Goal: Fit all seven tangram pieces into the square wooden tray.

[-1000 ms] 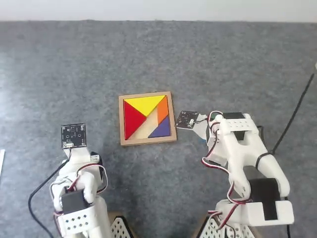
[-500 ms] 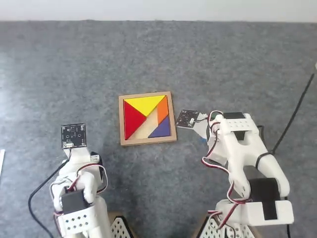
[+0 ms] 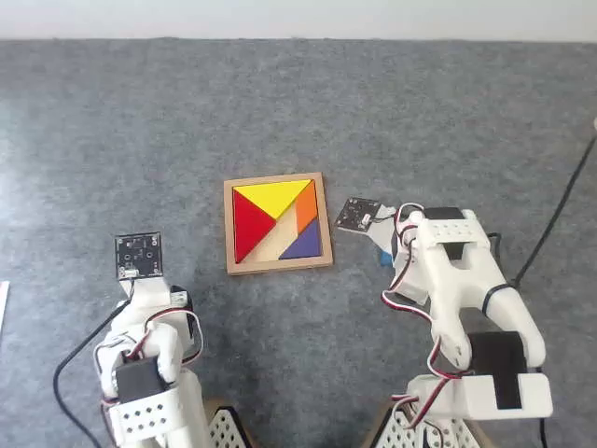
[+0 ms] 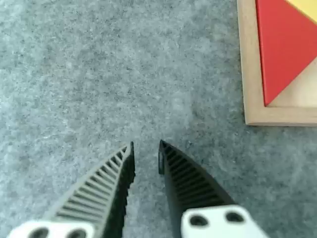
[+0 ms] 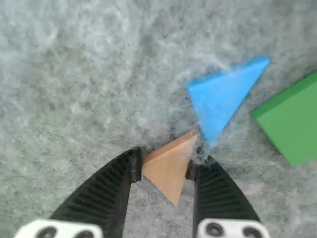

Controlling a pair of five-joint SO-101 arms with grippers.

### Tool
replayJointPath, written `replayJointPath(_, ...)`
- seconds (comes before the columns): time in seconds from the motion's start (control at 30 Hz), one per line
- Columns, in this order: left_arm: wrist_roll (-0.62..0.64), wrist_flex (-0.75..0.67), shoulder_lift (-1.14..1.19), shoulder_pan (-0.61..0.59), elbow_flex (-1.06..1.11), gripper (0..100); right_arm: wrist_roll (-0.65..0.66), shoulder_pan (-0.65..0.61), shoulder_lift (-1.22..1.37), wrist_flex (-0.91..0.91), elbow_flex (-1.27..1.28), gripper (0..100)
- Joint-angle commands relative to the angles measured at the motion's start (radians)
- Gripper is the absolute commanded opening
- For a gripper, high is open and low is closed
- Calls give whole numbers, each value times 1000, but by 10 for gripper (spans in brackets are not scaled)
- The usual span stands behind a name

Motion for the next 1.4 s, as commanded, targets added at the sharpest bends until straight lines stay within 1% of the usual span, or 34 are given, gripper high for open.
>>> replayJointPath(0.0,-2,3,-18,-6,-12,80,-25,4,1,94,-106,104)
replayJointPath(0.07,-2,3,-18,-6,-12,80,-29,4,1,159,-158,104)
replayJointPath(0.2,-2,3,-18,-6,-12,80,-81,4,1,266,-250,102)
replayJointPath(0.33,-2,3,-18,-6,-12,80,-138,-8,-1,335,-334,87)
replayJointPath(0.63,-2,3,-18,-6,-12,80,-305,-124,1,555,-617,87)
replayJointPath(0.77,-2,3,-18,-6,-12,80,-379,-228,13,561,-692,87)
replayJointPath(0.87,-2,3,-18,-6,-12,80,-371,-346,15,490,-677,85)
replayJointPath(1.0,-2,3,-18,-6,-12,80,-250,-460,74,355,-667,87)
replayJointPath(1.1,-2,3,-18,-6,-12,80,-161,-499,170,259,-680,87)
replayJointPath(1.17,-2,3,-18,-6,-12,80,-121,-522,245,239,-717,87)
replayJointPath(1.23,-2,3,-18,-6,-12,80,-101,-545,321,243,-784,87)
replayJointPath(1.37,-2,3,-18,-6,-12,80,-110,-568,467,245,-947,87)
